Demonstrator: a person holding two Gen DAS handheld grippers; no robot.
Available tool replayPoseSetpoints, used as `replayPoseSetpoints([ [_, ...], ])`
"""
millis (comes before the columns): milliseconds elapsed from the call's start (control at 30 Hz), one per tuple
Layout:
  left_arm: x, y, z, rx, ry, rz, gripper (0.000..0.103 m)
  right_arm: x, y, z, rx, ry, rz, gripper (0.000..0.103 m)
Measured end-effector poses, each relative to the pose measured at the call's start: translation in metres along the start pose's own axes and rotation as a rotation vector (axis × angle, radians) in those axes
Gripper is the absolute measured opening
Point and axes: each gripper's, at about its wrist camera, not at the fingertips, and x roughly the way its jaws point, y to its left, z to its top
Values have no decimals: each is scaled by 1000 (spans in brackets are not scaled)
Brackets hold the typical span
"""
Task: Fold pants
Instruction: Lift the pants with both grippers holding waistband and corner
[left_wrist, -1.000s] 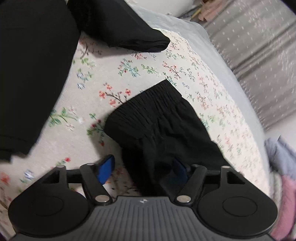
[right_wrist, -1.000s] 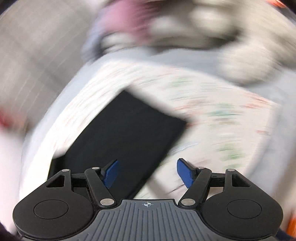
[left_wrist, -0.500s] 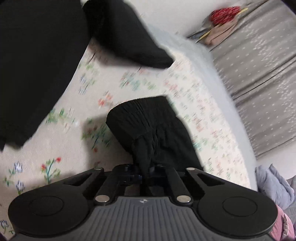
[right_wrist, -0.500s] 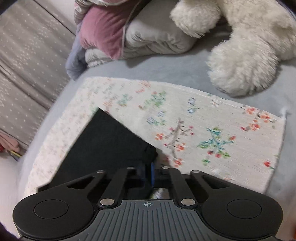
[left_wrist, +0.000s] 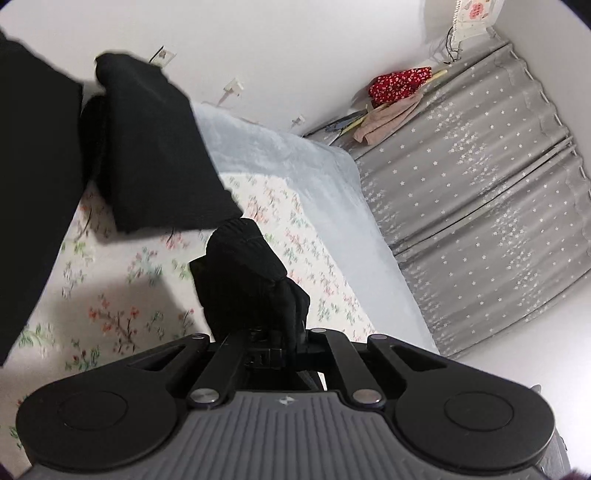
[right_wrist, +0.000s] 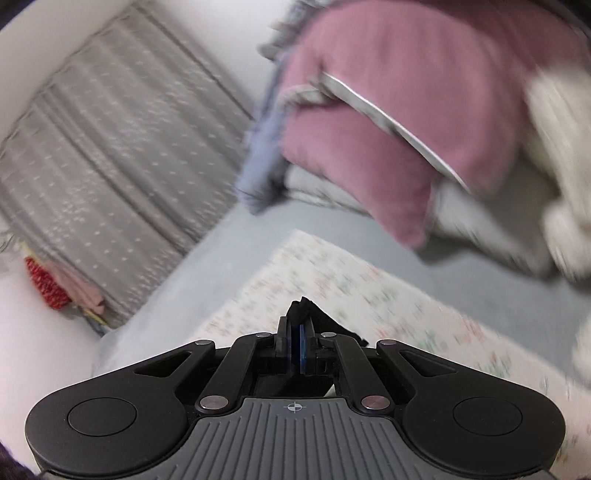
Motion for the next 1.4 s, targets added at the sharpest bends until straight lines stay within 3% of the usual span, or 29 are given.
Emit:
replayPoseSetpoints([
  [133, 23, -32, 15, 57, -20, 8, 16, 29, 19, 17, -67, 6, -29, 4],
  [233, 40, -59, 28, 58, -63, -48, 15, 61, 39, 25, -104, -3, -48, 4],
  [333, 29, -81, 38, 120, -151, -118, 15, 55, 57, 36, -106, -91, 35, 4],
  [467, 16, -73, 38, 137, -208, -165, 16, 26, 51, 41, -119, -178, 129, 4],
  [533, 20, -55, 23, 133, -188, -128, 16, 17, 39, 32, -116, -172, 123, 4],
  [600, 36, -30, 4, 131, -131, -49, 16, 23, 22, 14, -134, -121, 63, 4],
  [800, 100, 82, -47, 30, 153, 168, 16, 68, -71, -60, -74, 176, -177, 4],
  [867, 95, 89, -47, 43, 130, 149, 16, 73, -91, -70, -30, 252, -211, 4],
  [967, 87, 73, -58, 163, 113, 154, 16, 69, -83, -73, -126, 237, -231, 4],
  [1033, 85, 78, -58, 148, 112, 158, 16, 67, -84, -81, -173, 231, -257, 4],
  [1100, 86, 84, -62, 137, 122, 157, 16, 65, -87, -81, -144, 230, -260, 4],
  [1167, 86, 81, -58, 189, 129, 156, 18, 56, -89, -79, -122, 211, -236, 4],
  [1233, 85, 80, -57, 247, 137, 166, 23, 59, -86, -80, -154, 207, -243, 4],
  [1267, 86, 80, -56, 265, 146, 178, 34, 62, -86, -83, -183, 220, -260, 4],
  [1300, 89, 82, -55, 270, 156, 200, 51, 68, -86, -89, -219, 245, -287, 6],
  [1400, 71, 94, -42, 195, 125, 197, 65, 74, -86, -99, -274, 284, -324, 12],
])
